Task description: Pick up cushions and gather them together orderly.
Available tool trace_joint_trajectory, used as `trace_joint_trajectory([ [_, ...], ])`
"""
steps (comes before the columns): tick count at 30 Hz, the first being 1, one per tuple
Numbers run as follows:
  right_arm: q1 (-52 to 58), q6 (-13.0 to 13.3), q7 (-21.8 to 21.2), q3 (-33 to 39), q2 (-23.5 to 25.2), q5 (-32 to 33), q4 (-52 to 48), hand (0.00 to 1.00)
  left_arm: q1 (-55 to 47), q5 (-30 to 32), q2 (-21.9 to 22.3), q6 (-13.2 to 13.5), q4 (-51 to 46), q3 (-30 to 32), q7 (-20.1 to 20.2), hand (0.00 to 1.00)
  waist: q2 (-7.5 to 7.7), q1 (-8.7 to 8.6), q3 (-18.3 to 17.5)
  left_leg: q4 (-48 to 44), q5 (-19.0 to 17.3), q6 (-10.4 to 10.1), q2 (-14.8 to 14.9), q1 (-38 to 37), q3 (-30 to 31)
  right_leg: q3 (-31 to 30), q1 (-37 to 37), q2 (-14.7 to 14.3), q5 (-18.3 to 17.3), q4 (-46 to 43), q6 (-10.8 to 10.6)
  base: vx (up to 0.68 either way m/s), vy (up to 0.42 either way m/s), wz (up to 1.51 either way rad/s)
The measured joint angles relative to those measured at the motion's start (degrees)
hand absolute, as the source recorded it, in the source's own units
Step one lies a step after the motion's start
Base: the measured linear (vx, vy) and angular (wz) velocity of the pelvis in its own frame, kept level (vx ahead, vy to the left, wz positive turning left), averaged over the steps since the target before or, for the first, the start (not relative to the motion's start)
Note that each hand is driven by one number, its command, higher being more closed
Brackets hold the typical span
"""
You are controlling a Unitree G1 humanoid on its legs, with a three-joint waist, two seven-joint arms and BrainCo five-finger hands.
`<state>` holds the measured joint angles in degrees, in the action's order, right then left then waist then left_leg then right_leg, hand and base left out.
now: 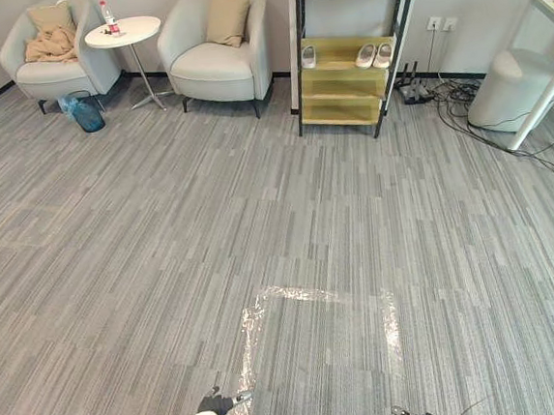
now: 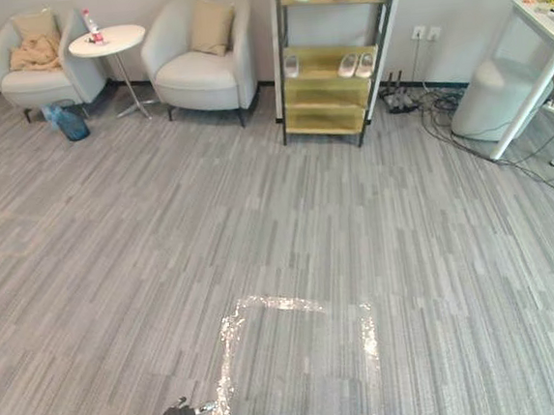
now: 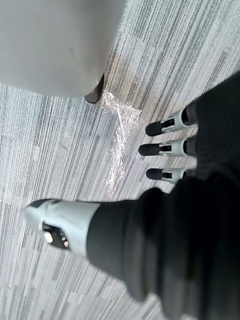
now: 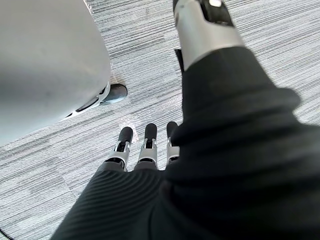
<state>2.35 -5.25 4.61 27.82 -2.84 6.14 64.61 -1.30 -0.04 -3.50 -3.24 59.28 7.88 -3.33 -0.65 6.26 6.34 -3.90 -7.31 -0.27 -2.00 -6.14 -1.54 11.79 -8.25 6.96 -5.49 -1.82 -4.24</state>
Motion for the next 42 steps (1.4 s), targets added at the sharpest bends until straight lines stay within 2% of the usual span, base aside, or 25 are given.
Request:
trace_joint_trajectory([
  [8, 0.53, 0.22, -0.01, 0.38, 0.01, 0.39, -0.05, 0.0, 0.08, -0.13, -0.03, 0.12, 0.41, 0.16, -0.02, 0.0, -0.07, -0.44, 0.02, 1.55, 0.23, -0.06, 0.42, -0.56, -1.98, -1.89, 1.05, -0.2, 0.0, 0.01, -0.01, 0.0, -0.002, -0.11],
  [12, 0.47, 0.49, 0.01, 2.57, 0.44, 0.87, -0.96, 0.0, 0.52, -0.73, -0.01, 0.35, 2.09, 2.3, -0.01, 0.0, 0.04, -2.15, 0.78, 1.1, -0.61, 0.22, 0.35, 0.01, -3.67, -2.81, 3.2, 0.53, -1.68, -3.4, -0.63, 0.04, 0.017, -0.18],
  [13, 0.44, 0.77, -0.01, 3.05, 0.72, 1.24, -1.27, 0.0, 0.6, -1.84, -0.04, 0.41, 2.13, 2.63, -0.03, 0.0, 0.97, -2.82, 1.83, -0.44, -2.32, 0.59, 0.37, 0.15, -4.36, -2.93, 4.4, 1.56, -3.54, -7.14, -1.44, 0.05, 0.042, -0.13],
  [14, 0.5, 0.91, -0.01, 3.05, 0.73, 1.31, -1.77, 0.0, 0.82, -2.34, 0.01, 0.53, 2.07, 2.93, -0.06, 0.0, 0.56, -2.87, 2.39, -1.46, -3.82, 0.96, 0.41, 0.18, -4.42, -3.08, 5.31, 2.11, -4.63, -11.14, -2.44, -0.01, 0.047, -0.12],
  [15, 1.06, 1.31, -0.01, 2.9, 0.62, 1.41, -3.56, 0.0, 0.84, -2.36, 0.17, 0.58, 1.95, 2.89, -0.14, 0.0, 0.47, -3.06, 3.2, -3.73, -6.05, 0.67, 1.3, 0.46, -4.69, -3.59, 9.02, 2.31, -5.18, -20.28, -2.96, 0.0, 0.061, -0.05],
  [17, 1.88, 2.06, -0.04, 1.74, 1.16, 1.79, -5.81, 0.0, 0.86, -2.42, 0.0, 0.7, 0.96, 3.02, -0.21, 0.0, 0.33, -3.35, 3.75, -6.83, -8.37, 1.09, 1.85, 0.05, -4.58, -3.34, 17.92, 3.57, -4.14, -39.01, -1.45, 0.06, 0.057, 0.1],
  [18, 2.28, 2.15, -0.02, 1.25, 1.46, 1.83, -5.73, 0.0, 0.51, -2.4, -0.25, 0.8, 0.37, 3.18, -0.26, 0.0, 1.44, -3.35, 3.43, -7.15, -8.93, 1.49, 2.08, -0.61, -4.44, -3.19, 20.56, 3.8, -5.84, -42.86, -1.11, 0.2, 0.009, 0.17],
  [19, 2.35, 2.28, 0.09, 1.24, 1.9, 1.83, -5.55, 0.0, 0.46, -2.39, -0.42, 0.79, 0.28, 3.8, -0.4, 0.0, 2.03, -3.27, 3.44, -6.93, -9.48, 1.37, 2.59, -1.72, -4.08, -2.07, 21.72, 3.3, -7.68, -42.58, -0.49, 0.39, -0.018, 0.13],
  [21, 1.96, 2.6, -0.13, 1.28, 1.4, 1.8, -5.21, 0.0, 0.57, -2.38, 0.65, 0.76, 0.29, 4.12, -0.4, 0.0, 1.25, -3.43, 3.53, -4.52, -10.21, 0.22, 5.06, -5.05, -3.8, 1.57, 25.0, -0.55, -7.81, -31.91, 0.56, 0.52, -0.051, 0.12],
  [23, 1.94, 2.45, -0.1, 1.36, 1.08, 1.71, -4.91, 0.0, 0.94, -2.32, 1.06, 0.78, 0.35, 4.15, -0.33, 0.0, 0.23, -4.45, 3.57, -1.95, -10.53, -0.45, 7.03, -7.29, -2.35, 1.58, 26.15, -4.19, -3.4, -21.06, 2.21, 0.51, -0.108, 0.45],
  [24, 2.77, 2.38, -0.09, 1.44, 1.39, 1.6, -4.73, 0.0, 0.59, -2.3, 1.31, 0.8, 0.47, 4.61, -0.22, 0.0, 0.55, -4.89, 3.42, -1.57, -10.5, -0.53, 7.16, -8.48, -0.98, -0.1, 25.44, -5.2, 1.99, -15.39, 3.47, 0.51, -0.16, 0.71],
  [25, 3.03, 2.37, -0.04, 2.12, 1.6, 1.74, -4.54, 0.0, 0.62, -2.24, 1.81, 0.79, 0.52, 5.06, -0.22, 0.0, 0.61, -5.3, 3.38, -3.13, -10.63, -0.75, 7.49, -8.69, -0.05, -0.01, 24.35, -5.07, 4.38, -15.69, 5.6, 0.63, -0.21, 0.87],
  [26, 3.2, 2.36, 0.04, 3.26, 1.64, 1.71, -4.75, 0.0, 0.6, -2.22, 3.11, 0.8, -0.09, 6.84, -0.21, 0.0, -0.96, -5.56, 2.73, -9.38, -10.04, -1.8, 8.93, -6.97, 0.79, 2.01, 22.18, -5.29, 2.5, -15.77, 6.3, 0.53, -0.202, 0.68],
  [27, 3.56, 2.46, -0.02, 3.34, 1.32, 1.65, -5.41, 0.0, 0.89, -2.21, 4.05, 1.0, -0.56, 7.14, -0.18, 0.0, -1.54, -5.68, 2.53, -20.28, -8.4, -3.62, 9.7, -2.37, 0.17, 3.31, 20.27, -5.25, 0.8, -15.52, 6.72, 0.52, -0.209, 0.56],
  [28, 3.27, 2.48, -0.04, 3.12, 1.05, 1.65, -5.49, 0.0, 1.14, -2.21, 4.26, 1.02, -0.69, 7.6, -0.21, 0.0, -1.92, -5.67, 2.57, -26.69, -6.81, -4.37, 9.97, 0.51, 0.04, 3.73, 18.92, -5.44, 0.15, -14.74, 7.18, 0.52, -0.205, 0.38],
  [29, 2.87, 2.44, 0.04, 2.31, 0.65, 1.65, -5.7, 0.0, 1.12, -2.21, 4.72, 0.99, -1.09, 8.54, -0.13, 0.0, -2.28, -5.32, 2.65, -37.04, -3.56, -5.0, 11.51, 5.37, -0.17, 4.07, 16.29, -5.94, -0.32, -12.98, 7.74, 0.51, -0.17, 0.23],
  [30, 2.18, 2.42, 0.09, 1.31, 0.61, 1.67, -5.97, 0.0, 1.27, -2.19, 4.79, 1.04, -1.95, 8.62, -0.03, 0.0, -2.14, -4.71, 2.76, -44.8, -2.99, -5.09, 12.99, 8.77, -2.08, 3.86, 12.79, -6.36, -0.53, -11.12, 8.08, 0.59, -0.187, 0.13],
  [31, 1.97, 2.45, 0.08, -0.13, 0.88, 1.71, -7.04, 0.0, 1.66, -2.15, 4.72, 1.15, -2.76, 8.48, 0.02, 0.0, -0.93, -4.22, 3.48, -48.56, -3.13, -5.04, 14.11, 10.82, -4.35, 3.63, 8.88, -6.17, -0.62, -9.26, 8.21, 0.46, -0.149, 0.03],
  [32, 1.95, 2.46, 0.03, -0.78, 1.17, 1.73, -7.5, 0.0, 1.95, -2.09, 4.8, 1.32, -3.17, 8.33, 0.07, 0.0, -0.49, -4.06, 3.59, -49.18, -3.29, -5.06, 14.5, 12.11, -5.43, 3.61, 6.75, -5.82, -0.63, -8.13, 8.23, 0.41, -0.14, 0.07],
  [34, 0.47, 2.45, 0.18, -1.06, 1.73, 1.83, -7.65, 0.0, 2.43, -1.74, 5.43, 1.37, -4.35, 7.82, 0.08, 0.0, 0.06, -3.56, 3.63, -46.29, -4.04, -4.81, 14.92, 15.22, -8.21, 3.7, 2.51, -4.8, -0.64, -6.0, 8.23, 0.37, -0.074, -0.08],
  [35, -0.11, 2.44, 0.12, -1.17, 2.23, 2.63, -7.81, 0.0, 2.55, -1.71, 5.47, 1.44, -4.96, 6.32, 0.04, 0.0, 0.04, -2.91, 3.59, -37.67, -4.42, -4.85, 14.24, 16.34, -10.02, 3.48, 0.86, -4.02, -1.17, -5.57, 7.35, 0.26, -0.008, -0.3],
  [37, 0.06, 2.37, 0.16, -1.33, 2.76, 2.91, -8.95, 0.0, 2.57, -1.57, 5.75, 1.39, -4.98, 6.18, 0.01, 0.0, -0.21, -2.77, 3.42, -27.89, -3.11, -4.27, 12.72, 16.02, -10.05, 3.38, -0.02, -3.78, -2.48, -5.71, 5.67, 0.17, 0.041, -0.29],
  [38, 0.63, 2.38, 0.13, -1.83, 2.71, 2.9, -9.73, 0.0, 2.56, -1.23, 6.41, 1.3, -4.63, 5.93, -0.03, 0.0, -1.2, -2.96, 2.77, -19.92, 0.99, -3.65, 11.7, 16.13, -8.21, 3.05, 0.01, -4.36, -3.94, -6.29, 4.54, 0.25, 0.122, -0.36],
  [39, 1.08, 2.36, 0.15, -2.21, 2.24, 2.87, -9.58, 0.0, 2.07, -1.23, 6.71, 1.25, -3.96, 5.02, 0.16, 0.0, -2.52, -2.94, 1.85, -14.84, 4.53, -3.98, 10.92, 16.11, -5.53, 1.91, 0.16, -5.63, -6.14, -7.27, 3.46, 0.32, 0.188, -0.23],
  [42, 2.07, 1.9, 0.17, -3.24, 3.98, 2.77, -9.46, 0.0, 2.15, -1.1, 5.3, 1.2, -2.94, 4.51, -0.1, 0.0, 1.7, -3.19, 0.04, -8.82, 3.95, -4.22, 8.18, 11.42, -7.64, -0.74, 1.2, -2.22, -7.72, -10.84, 2.26, 0.25, 0.186, -0.12],
])
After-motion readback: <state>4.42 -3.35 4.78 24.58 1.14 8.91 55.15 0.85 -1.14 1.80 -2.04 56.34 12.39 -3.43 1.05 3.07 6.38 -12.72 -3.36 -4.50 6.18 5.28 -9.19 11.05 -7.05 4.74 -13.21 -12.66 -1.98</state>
